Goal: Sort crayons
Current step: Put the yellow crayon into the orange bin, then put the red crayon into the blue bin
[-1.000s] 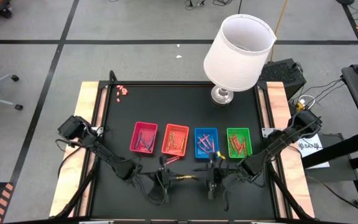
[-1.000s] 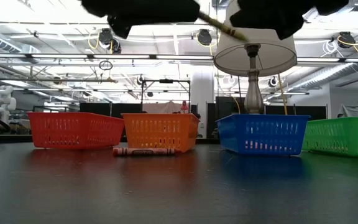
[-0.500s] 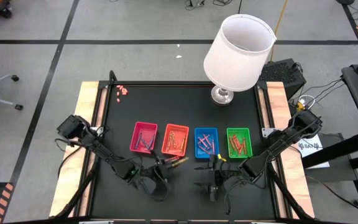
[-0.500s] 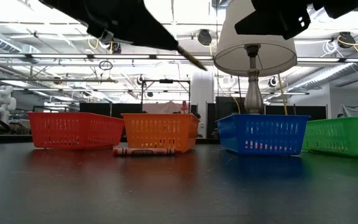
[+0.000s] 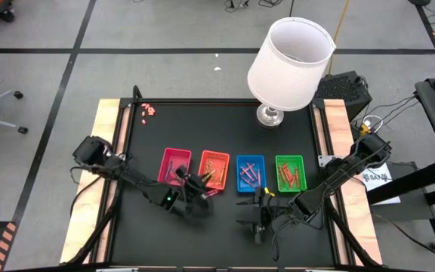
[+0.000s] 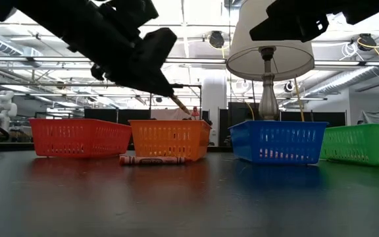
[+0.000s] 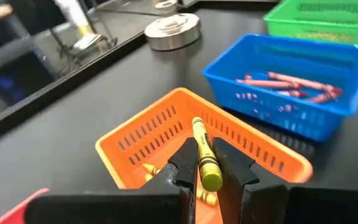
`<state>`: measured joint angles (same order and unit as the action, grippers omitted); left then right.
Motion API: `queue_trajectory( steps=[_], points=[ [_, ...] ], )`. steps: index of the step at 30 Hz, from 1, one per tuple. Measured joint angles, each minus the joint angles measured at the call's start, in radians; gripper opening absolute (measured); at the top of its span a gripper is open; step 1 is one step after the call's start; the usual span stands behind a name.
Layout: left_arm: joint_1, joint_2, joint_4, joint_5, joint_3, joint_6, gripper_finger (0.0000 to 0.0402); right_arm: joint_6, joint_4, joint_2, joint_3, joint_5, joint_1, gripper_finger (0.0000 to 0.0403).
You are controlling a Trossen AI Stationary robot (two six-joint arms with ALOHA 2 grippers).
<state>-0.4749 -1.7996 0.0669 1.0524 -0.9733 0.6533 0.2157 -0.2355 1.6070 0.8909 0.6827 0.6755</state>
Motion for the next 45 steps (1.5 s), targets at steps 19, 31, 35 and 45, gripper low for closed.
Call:
queue_trajectory(
  steps=[19,31,35,45],
  points=[
    [0.096,-0.036,0.003,-0.054,0.000,0.187,0.0034,0.008,0.003,0.000,0.000,-0.002,-0.001,0.0249],
    [0.095,-0.043,0.022,-0.050,0.000,0.232,0.0130,0.008,0.005,0.000,0.000,-0.003,-0.001,0.0249],
    [0.061,-0.010,0.024,-0.065,0.000,0.232,0.0160,0.008,0.007,0.000,0.000,-0.003,-0.001,0.0249],
    [-0.171,0.071,0.033,-0.115,0.000,0.192,0.0166,0.008,0.040,0.000,0.000,-0.007,0.000,0.0249]
  ],
)
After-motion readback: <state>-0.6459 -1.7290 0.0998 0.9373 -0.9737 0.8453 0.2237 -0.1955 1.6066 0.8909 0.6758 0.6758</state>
